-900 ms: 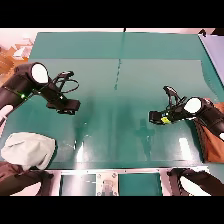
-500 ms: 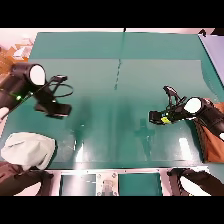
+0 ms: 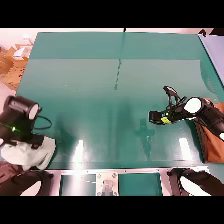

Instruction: Fold the shirts.

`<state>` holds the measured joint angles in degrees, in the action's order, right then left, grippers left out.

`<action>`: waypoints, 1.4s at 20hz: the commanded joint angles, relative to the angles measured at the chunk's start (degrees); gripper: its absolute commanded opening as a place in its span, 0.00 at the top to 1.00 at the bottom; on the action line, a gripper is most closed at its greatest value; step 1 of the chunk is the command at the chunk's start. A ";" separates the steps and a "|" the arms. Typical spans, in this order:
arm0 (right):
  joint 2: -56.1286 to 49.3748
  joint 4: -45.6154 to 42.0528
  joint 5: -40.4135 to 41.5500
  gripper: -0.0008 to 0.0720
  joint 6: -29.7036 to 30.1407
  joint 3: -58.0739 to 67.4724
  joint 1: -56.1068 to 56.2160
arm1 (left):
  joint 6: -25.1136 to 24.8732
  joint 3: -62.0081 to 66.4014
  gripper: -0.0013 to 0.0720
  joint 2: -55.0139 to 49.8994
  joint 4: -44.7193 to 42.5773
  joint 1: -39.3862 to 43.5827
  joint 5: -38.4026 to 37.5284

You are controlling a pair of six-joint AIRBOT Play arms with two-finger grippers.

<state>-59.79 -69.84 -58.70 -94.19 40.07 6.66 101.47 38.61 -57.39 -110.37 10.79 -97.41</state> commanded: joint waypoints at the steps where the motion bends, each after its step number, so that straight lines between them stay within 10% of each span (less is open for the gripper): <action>1: 0.04 0.00 -0.02 0.96 -0.02 -0.02 0.07 | -2.05 -7.32 0.08 0.59 -0.15 -2.21 2.36; 2: 0.04 0.00 -0.02 0.96 -0.02 -0.02 0.07 | -4.04 -7.54 0.67 0.59 1.64 -2.21 2.91; 3: 0.02 0.00 -0.02 0.96 -0.02 -0.02 0.07 | -6.34 -7.28 0.95 0.59 3.28 -2.21 3.37; 4: 0.02 0.00 -0.02 0.96 -0.02 -0.02 0.07 | -7.76 -6.54 0.96 0.59 3.69 -2.19 3.54; 13: 0.00 0.00 1.07 0.96 -0.02 -0.02 0.07 | -9.92 38.71 0.96 0.59 12.11 6.88 5.20; 24: -0.02 0.00 1.27 0.96 -0.02 -0.02 0.07 | -13.57 46.25 0.95 -21.46 40.04 26.25 38.69; 26: -0.07 -0.07 1.22 0.90 -0.02 0.00 -0.07 | -13.44 46.27 0.17 -28.06 42.71 26.23 39.78; 28: -0.04 -0.07 0.28 0.67 0.00 0.55 -1.18 | -13.55 46.25 0.13 -30.58 42.51 24.76 36.33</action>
<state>-59.81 -69.84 -57.56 -94.17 40.21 6.35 88.88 84.60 -82.06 -72.07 36.18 -61.69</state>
